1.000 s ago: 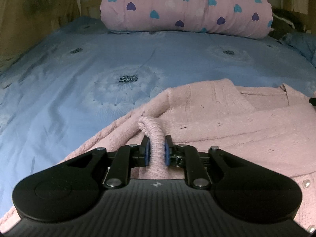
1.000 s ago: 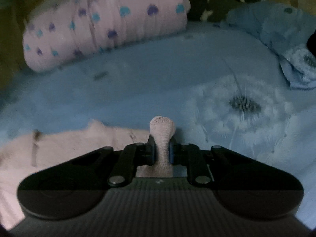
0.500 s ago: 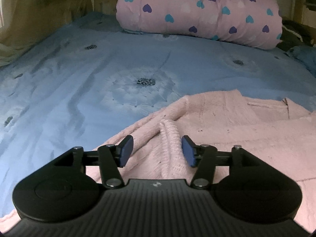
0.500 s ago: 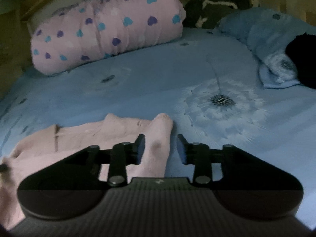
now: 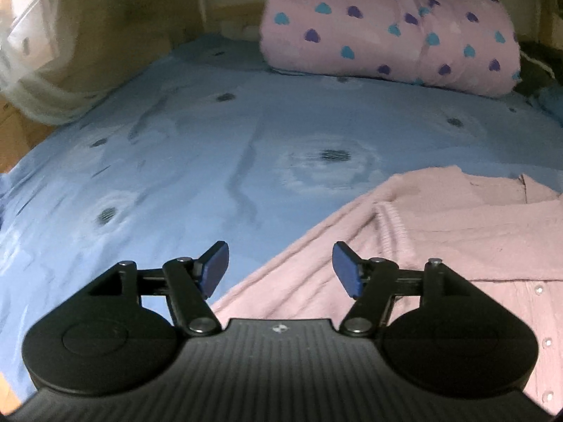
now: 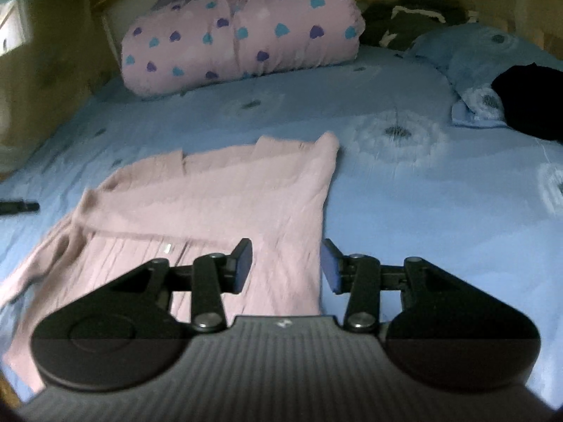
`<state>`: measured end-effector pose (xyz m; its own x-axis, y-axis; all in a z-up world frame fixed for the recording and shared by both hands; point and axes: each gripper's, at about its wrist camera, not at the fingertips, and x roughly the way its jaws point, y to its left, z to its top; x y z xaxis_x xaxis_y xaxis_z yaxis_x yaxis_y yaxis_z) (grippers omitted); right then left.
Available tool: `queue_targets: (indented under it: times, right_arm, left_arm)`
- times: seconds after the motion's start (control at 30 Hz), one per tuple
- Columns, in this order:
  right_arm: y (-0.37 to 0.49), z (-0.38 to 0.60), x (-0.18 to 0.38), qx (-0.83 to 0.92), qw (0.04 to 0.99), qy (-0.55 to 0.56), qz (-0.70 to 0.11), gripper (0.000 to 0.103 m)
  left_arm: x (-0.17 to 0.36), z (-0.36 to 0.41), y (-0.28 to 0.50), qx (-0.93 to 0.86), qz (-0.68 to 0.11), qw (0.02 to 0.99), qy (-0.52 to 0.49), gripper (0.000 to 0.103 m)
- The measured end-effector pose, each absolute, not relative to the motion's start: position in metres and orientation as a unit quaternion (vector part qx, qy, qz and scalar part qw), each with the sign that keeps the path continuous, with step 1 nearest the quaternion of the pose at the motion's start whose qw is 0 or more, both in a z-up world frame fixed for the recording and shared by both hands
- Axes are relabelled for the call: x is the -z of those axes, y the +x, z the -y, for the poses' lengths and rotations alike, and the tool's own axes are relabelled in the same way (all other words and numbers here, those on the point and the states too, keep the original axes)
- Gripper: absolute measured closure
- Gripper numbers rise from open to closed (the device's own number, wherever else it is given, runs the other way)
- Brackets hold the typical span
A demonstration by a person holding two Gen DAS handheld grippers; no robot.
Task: Fold small clothes
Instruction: 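Move the left gripper to the cuff of the unfolded sleeve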
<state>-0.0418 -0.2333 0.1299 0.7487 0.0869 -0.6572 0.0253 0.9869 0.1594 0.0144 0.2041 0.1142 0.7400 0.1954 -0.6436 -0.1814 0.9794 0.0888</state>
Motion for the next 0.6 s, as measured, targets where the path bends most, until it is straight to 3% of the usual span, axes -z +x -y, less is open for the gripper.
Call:
queue_targets:
  times: [0.33, 0.6]
  right_arm:
    - [-0.095, 0.190, -0.125, -0.037, 0.936, 0.050, -0.346, 0.058]
    - [-0.111, 0.172, -0.108, -0.035, 0.931, 0.023, -0.362, 0.057]
  left_arm:
    - [-0.154, -0.280, -0.054, -0.167, -0.333, 0.927, 0.030, 0.028]
    - [-0.111, -0.325, -0.093, -0.200, -0.372, 0.906, -0.005, 0.027]
